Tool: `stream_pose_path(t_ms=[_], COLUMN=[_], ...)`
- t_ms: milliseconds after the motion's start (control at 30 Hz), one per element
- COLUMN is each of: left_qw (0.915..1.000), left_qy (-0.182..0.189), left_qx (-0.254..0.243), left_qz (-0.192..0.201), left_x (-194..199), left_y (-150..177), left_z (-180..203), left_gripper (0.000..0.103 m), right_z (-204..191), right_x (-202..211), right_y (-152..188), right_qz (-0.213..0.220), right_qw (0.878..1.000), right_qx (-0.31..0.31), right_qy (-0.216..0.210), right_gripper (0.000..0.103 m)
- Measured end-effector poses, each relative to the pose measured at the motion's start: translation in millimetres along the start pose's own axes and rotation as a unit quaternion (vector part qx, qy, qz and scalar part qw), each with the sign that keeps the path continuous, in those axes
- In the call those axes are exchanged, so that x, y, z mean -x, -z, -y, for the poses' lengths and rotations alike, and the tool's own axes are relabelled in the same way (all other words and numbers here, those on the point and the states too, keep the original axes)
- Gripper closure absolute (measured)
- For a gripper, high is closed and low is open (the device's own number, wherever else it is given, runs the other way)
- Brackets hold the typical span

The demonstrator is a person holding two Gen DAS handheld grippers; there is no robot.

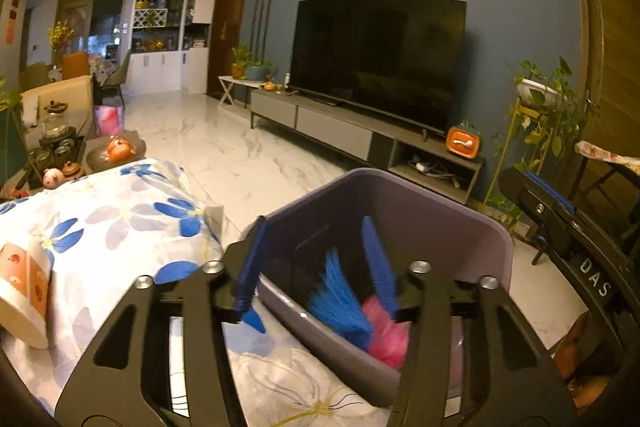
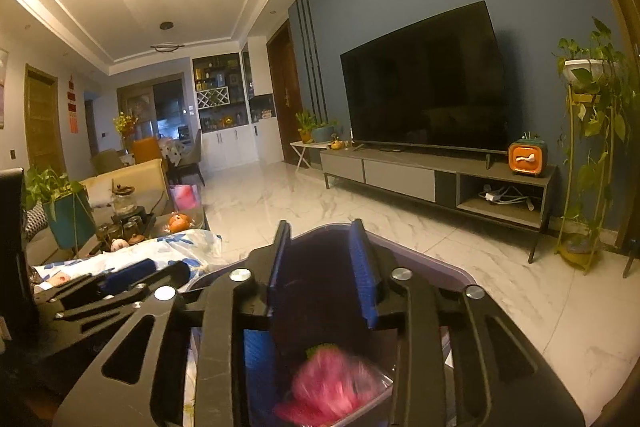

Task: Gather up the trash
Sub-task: 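Open both tools to drop the bag and net into the grey bin, then move both tools back to the table and grasp the black bag with the right tool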

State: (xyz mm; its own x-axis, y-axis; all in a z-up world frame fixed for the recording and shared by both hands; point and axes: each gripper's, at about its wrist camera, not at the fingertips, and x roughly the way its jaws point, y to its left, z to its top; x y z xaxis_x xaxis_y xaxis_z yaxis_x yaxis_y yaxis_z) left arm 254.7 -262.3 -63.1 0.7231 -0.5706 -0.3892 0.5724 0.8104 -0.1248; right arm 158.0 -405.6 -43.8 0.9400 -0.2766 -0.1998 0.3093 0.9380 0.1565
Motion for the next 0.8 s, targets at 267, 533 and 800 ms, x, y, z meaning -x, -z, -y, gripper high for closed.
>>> stream_pose_path(t_ms=[267, 533, 800], left_qw=[0.9971, 0.9854, 0.9642], left_qy=[-0.065, -0.152, -0.245], left_qx=[0.008, 0.037, 0.065], left_qz=[0.039, 0.069, 0.079], left_x=[42.6, 108.2, 178.3], left_y=[1.9, 18.5, 45.6], left_z=[-11.7, -36.6, -78.0], left_gripper=[0.017, 0.011, 0.011], right_z=[-11.6, -28.6, -62.9], right_x=[17.6, 47.9, 75.2], right_y=[-0.4, 9.8, 22.0], right_qz=[0.012, 0.014, 0.002], right_qw=[1.0, 1.0, 0.999], right_qx=[0.01, 0.024, 0.026], right_qy=[0.013, 0.001, -0.041], right_gripper=[0.036, 0.022, 0.022])
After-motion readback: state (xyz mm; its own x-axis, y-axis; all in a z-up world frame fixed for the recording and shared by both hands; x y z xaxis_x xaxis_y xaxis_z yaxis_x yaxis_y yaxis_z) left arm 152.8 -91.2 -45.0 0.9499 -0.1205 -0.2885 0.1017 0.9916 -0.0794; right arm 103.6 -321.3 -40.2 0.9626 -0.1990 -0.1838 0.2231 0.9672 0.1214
